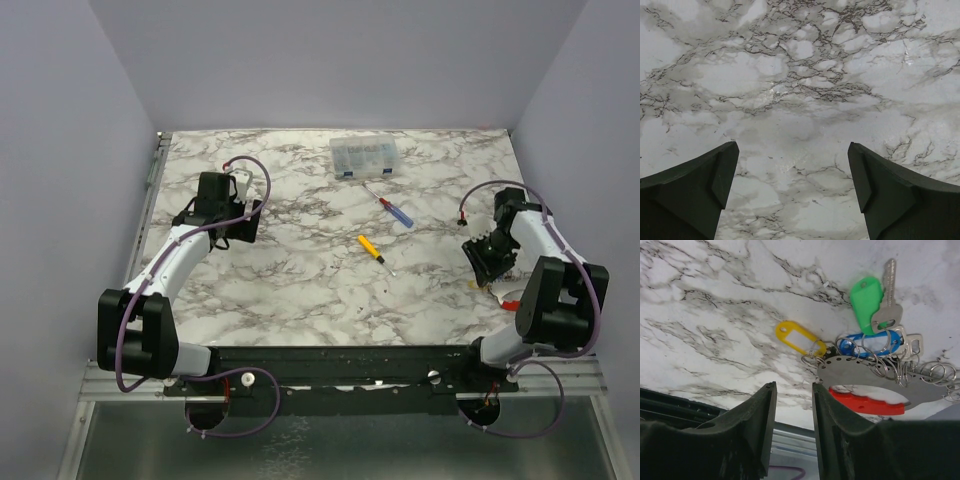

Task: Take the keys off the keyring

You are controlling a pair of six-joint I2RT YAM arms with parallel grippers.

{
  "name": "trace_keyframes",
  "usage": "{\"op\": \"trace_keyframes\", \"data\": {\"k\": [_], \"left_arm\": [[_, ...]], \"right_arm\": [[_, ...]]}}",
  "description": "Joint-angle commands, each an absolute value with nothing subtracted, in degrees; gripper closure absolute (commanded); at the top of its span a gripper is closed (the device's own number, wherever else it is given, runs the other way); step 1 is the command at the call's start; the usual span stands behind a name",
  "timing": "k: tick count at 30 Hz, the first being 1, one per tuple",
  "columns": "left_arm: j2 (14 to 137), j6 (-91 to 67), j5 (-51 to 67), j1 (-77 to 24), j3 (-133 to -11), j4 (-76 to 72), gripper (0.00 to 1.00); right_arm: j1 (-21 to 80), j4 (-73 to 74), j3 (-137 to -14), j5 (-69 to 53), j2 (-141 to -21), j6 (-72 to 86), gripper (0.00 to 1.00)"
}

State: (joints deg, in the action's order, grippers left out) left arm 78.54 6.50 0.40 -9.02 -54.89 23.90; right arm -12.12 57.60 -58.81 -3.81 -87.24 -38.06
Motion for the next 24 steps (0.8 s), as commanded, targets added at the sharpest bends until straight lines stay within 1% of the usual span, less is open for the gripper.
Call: {"op": "trace_keyframes", "data": {"k": [1, 7, 10, 15, 17, 19, 21, 22, 24], "left_arm": [[76.51, 6.06, 2.0, -9.2, -53.97, 22.31, 0.01], [74.43, 7.27, 2.26, -9.27, -52.67, 22.32, 0.01], [74.34, 7.29, 1.94, -9.25, -52.82, 22.28, 0.01], [73.77, 7.62, 1.97, -9.25, -53.14, 22.27, 0.01], [73.49, 7.89, 2.36, -9.23, -53.16, 22.23, 0.01], [73.38, 8.2, 2.83, -9.23, -53.45, 22.22, 0.01], [73.32, 8.57, 2.9, -9.26, -53.68, 22.03, 0.01], [73.05, 8.86, 3.06, -9.28, -53.7, 21.79, 0.01], [72.6, 9.98, 4.07, -9.23, -53.7, 21.33, 0.01]], "right_arm": [[-12.41, 54.03, -57.18, -1.57, -88.96, -37.94, 0.58], [-12.39, 49.96, -56.61, -1.46, -92.27, -37.01, 0.59], [-12.43, 47.96, -55.94, -1.03, -93.77, -36.76, 0.62], [-12.45, 46.69, -55.01, -0.34, -95.78, -36.8, 0.64], [-12.45, 47.01, -54.83, -0.3, -95.8, -36.91, 0.71], [-12.46, 48.7, -56.05, -2.0, -95.67, -36.51, 0.81], [-12.36, 51.21, -57.82, -5.16, -95.35, -35.87, 0.95], [-12.31, 52.3, -58.75, -6.84, -95.04, -35.74, 0.99], [-12.34, 54.02, -59.93, -9.83, -93.71, -35.71, 0.99]]}}
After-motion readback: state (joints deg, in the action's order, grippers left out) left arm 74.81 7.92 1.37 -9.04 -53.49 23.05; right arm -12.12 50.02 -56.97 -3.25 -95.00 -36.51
